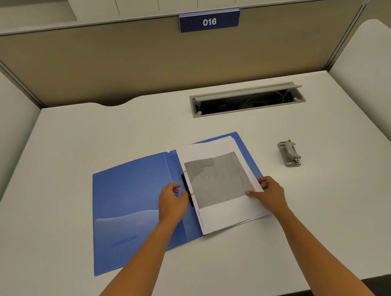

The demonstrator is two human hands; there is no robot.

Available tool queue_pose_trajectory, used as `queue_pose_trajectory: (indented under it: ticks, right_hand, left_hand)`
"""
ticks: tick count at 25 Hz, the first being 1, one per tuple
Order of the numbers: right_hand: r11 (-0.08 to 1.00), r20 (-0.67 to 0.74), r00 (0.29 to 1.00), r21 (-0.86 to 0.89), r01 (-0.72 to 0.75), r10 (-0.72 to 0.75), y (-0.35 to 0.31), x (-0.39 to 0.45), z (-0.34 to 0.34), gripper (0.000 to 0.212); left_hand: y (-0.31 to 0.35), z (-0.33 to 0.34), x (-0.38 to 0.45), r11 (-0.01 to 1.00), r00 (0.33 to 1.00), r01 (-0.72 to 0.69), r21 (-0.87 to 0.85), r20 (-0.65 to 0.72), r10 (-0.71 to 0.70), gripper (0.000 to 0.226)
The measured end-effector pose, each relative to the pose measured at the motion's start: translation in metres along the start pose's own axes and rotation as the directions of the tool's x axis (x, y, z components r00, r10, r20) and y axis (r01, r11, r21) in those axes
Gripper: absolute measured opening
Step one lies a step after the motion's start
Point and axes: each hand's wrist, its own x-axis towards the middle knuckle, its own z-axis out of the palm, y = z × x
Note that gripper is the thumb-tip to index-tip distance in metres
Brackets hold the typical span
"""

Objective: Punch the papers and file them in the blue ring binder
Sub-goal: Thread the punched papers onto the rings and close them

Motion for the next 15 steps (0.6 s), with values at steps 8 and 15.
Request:
queue_pose_trajectory:
  ticks: [8, 15]
  right_hand:
    - [0.990, -0.196, 0.978, -0.137, 0.042, -0.068, 0.001, 0.005, 0.009, 0.030]
    - [0.929, -0.156, 0.983, -0.369, 0.028, -0.092, -0.009, -0.002, 0.030, 0.072]
  left_hand:
    - [0.011, 0.009, 0.017, 0.950, 0.952, 0.306, -0.055, 0.034, -0.305, 0.012]
    - [0.031, 0.018, 0.032, 0.863, 0.877, 0.477, -0.167, 0.030, -0.479, 0.028]
